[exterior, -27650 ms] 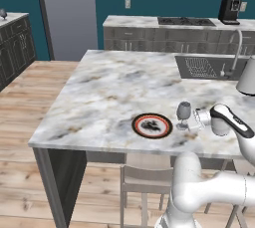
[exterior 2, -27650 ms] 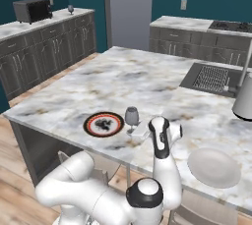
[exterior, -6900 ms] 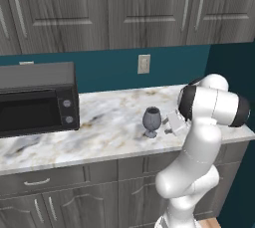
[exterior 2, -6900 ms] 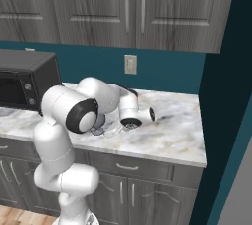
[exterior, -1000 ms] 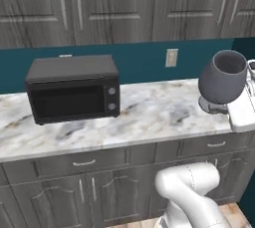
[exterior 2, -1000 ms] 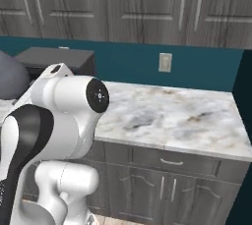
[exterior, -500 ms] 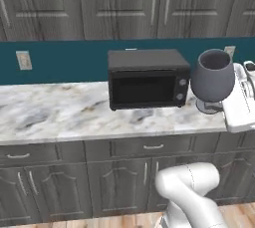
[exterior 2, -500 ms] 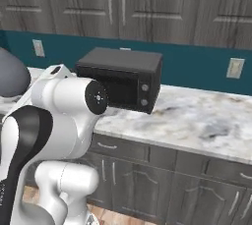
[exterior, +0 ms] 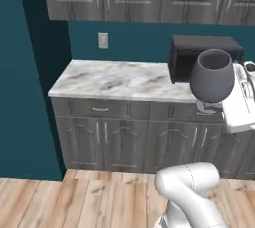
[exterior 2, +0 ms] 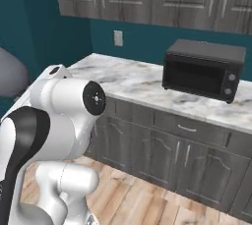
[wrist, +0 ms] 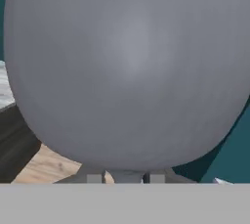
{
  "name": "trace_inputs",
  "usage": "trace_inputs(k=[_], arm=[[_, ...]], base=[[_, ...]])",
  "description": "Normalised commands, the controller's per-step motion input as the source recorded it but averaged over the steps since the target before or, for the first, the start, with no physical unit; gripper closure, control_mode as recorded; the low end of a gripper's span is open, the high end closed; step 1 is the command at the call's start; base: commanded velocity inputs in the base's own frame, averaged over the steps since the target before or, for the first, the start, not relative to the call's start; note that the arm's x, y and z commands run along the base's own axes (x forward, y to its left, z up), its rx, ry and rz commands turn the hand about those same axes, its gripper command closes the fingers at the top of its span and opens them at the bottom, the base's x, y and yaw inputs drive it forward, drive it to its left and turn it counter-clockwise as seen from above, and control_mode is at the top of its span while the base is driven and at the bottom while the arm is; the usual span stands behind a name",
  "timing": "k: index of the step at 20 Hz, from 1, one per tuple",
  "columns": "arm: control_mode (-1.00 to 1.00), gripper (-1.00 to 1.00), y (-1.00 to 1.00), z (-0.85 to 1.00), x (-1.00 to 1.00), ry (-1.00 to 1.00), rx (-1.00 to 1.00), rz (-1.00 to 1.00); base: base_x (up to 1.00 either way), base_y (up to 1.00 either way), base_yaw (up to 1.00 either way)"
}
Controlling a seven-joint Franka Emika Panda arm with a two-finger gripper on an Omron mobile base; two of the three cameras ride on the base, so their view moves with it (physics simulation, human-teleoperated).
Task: Retrieve the wine glasses from the counter and place one next to each plate.
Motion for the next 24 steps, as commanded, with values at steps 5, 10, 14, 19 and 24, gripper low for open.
trace_inputs(k=[5,10,14,19,24], arm=[[1.0,1.0,0.0,0.0,0.0,0.0,0.0,0.0],[1.0,1.0,0.0,0.0,0.0,0.0,0.0,0.0],[1.0,1.0,0.0,0.0,0.0,0.0,0.0,0.0],[1.0,1.0,0.0,0.0,0.0,0.0,0.0,0.0],[1.0,1.0,0.0,0.0,0.0,0.0,0.0,0.0]], base=[[-0.42,0.58,0.81],[-0.03,0.0,1.0],[-0.01,0.0,1.0],[0.0,0.0,1.0],[0.0,-0.03,0.98]])
